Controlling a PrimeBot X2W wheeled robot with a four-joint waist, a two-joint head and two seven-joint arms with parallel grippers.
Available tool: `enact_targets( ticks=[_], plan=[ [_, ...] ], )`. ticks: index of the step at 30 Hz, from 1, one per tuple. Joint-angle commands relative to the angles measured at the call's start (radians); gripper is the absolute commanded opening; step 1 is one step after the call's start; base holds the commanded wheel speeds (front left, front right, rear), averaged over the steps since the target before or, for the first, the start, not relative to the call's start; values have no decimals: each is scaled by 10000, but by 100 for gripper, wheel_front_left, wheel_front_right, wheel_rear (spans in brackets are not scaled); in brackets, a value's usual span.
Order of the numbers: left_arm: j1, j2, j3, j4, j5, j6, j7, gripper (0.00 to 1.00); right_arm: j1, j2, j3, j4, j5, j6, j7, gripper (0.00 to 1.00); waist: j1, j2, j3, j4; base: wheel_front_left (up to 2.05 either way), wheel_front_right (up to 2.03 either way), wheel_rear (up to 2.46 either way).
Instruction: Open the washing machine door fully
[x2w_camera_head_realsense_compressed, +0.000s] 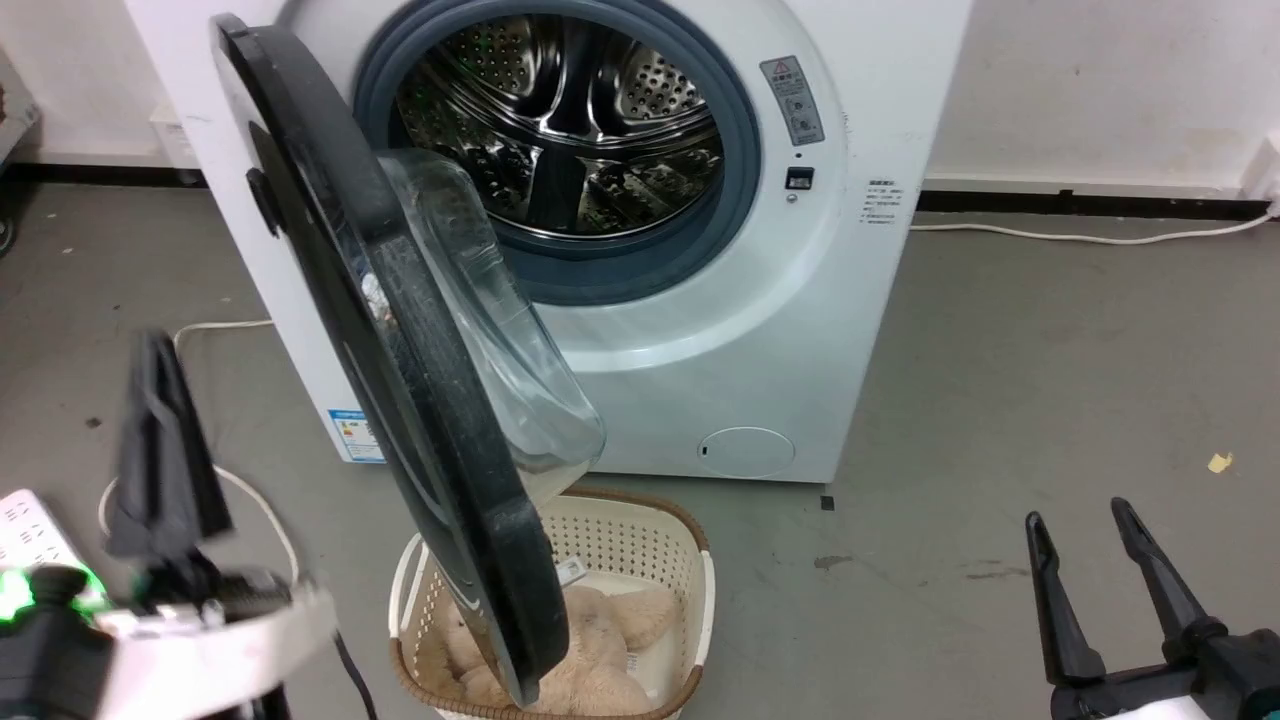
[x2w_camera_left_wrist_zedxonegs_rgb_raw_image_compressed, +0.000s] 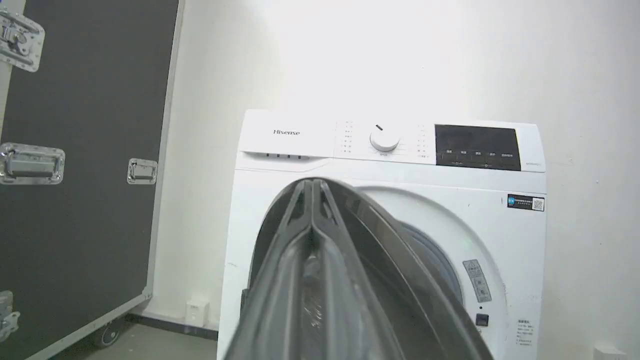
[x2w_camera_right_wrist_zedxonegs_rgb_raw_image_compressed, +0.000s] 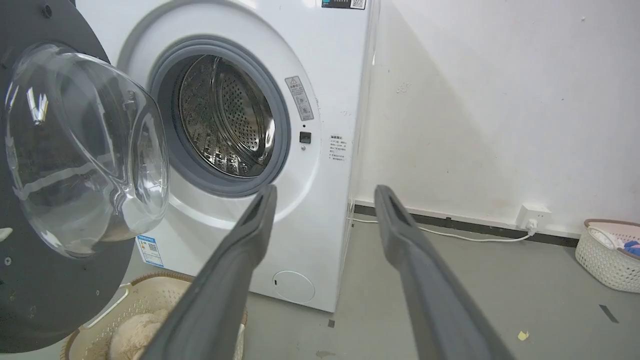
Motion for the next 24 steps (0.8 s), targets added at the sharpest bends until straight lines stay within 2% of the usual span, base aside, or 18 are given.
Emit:
enact_targets(
  ticks=[1,7,12,19,24],
  plan=[
    [-351,82,56,-285,206,-10,-42,0,-146,48,-22,-17,104,6,-45,100,-1,0,-12,48,0,0,0],
    [-1237,95,-596,-1197,733,-115,-14,0,-168,48,189,114,294,6,-45,100,-1,0,-114,100,0,0,0],
    [-995,51,-1808,-1318,496,-235,858,0,-156,48,286,126,433,6,-45,100,-1,0,-121,81,0,0,0],
    [89,29,-3916,-98,229,-655,1830,0,-154,49,371,239,553,6,-45,100,-1,0,-61,95,0,0,0],
    [660,34,-4994,1233,106,-849,2042,0,-182,49,385,282,587,6,-45,100,-1,0,-16,85,0,0,0]
  ],
)
